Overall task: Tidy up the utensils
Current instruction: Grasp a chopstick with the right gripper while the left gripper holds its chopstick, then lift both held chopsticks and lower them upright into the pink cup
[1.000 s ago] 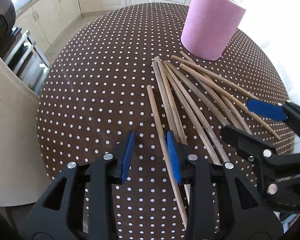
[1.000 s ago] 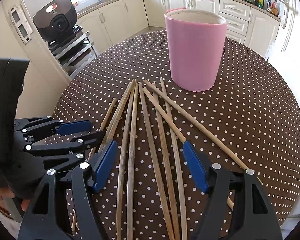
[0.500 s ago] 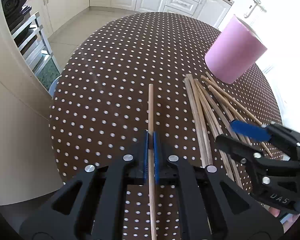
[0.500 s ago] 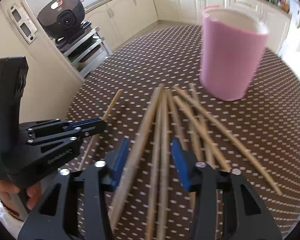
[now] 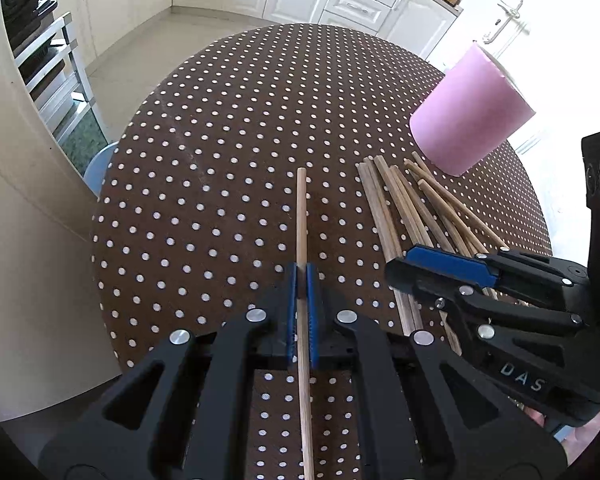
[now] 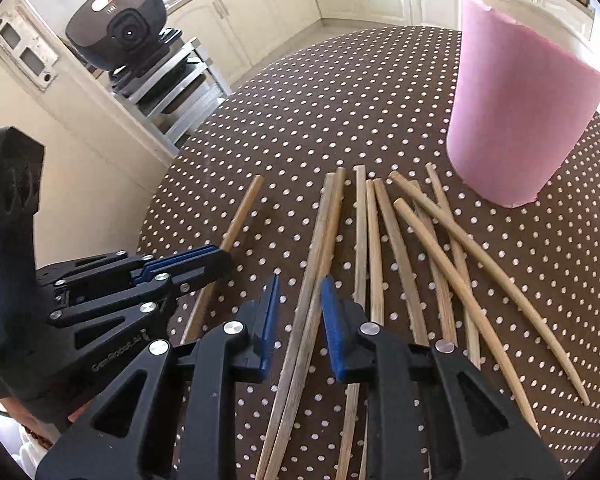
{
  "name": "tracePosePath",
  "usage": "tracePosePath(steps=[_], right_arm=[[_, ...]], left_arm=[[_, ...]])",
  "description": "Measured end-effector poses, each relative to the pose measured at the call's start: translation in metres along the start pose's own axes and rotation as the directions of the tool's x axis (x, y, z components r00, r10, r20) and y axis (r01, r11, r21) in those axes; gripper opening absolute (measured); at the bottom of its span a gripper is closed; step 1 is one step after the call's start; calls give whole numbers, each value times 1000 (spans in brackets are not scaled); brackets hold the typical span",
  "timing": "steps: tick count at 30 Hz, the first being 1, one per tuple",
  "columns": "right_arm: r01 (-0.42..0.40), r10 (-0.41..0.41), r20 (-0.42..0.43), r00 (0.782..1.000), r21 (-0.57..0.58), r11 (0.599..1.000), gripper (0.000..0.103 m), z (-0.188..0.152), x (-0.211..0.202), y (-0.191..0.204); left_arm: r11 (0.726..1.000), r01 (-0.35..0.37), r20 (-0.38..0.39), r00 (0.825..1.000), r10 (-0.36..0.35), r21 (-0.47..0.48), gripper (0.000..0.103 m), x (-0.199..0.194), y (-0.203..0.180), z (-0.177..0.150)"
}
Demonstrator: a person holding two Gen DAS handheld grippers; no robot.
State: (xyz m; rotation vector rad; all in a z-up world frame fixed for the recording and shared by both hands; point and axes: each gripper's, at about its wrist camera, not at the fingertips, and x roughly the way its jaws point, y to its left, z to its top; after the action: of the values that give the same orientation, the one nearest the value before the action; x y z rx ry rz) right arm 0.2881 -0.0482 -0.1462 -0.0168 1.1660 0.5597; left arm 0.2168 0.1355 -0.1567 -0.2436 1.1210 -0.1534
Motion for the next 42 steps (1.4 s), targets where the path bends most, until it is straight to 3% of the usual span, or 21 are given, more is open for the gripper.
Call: tracePosePath(steps=[7,14,17,19,21,28,32,37,42], right_arm=[[9,-9,-7,1000,-30,1000,19,4,0,10],[33,-33,-30,999,-13,999,5,10,11,13],[41,-41,-35,999,0,999,5,9,9,10],[88,-89,-64,994,-14,996,7,9,9,10],[59,-59,-74,995,-1,998,9,9,12,6],[81,-81,-56,995,-1,997,7,22,17,8],[70,-70,-18,997,1,998,5,23,17,13],[-1,0,94,996,14,1000,5,25,-19,16],[-50,52,266,963,-14,999,5,22,-75,20]], left_arm=[[1000,9,1,1000,-9,2,5,0,3,0],[1000,14,-1,1000,-14,2,5,0,4,-1],[1000,2,0,1000,-2,13,5,0,0,-1],[1000,5,-2,1000,-5,12,5,0,1,-1],[1000,10,-3,1000,-10,8,5,0,2,0],[1000,3,-10,1000,-2,19,5,4,-3,3],[999,49,-8,999,-49,13,5,2,-5,8],[994,106,91,990,-109,37,5,-35,-17,13],[985,131,218,964,-153,112,5,-88,-46,19]])
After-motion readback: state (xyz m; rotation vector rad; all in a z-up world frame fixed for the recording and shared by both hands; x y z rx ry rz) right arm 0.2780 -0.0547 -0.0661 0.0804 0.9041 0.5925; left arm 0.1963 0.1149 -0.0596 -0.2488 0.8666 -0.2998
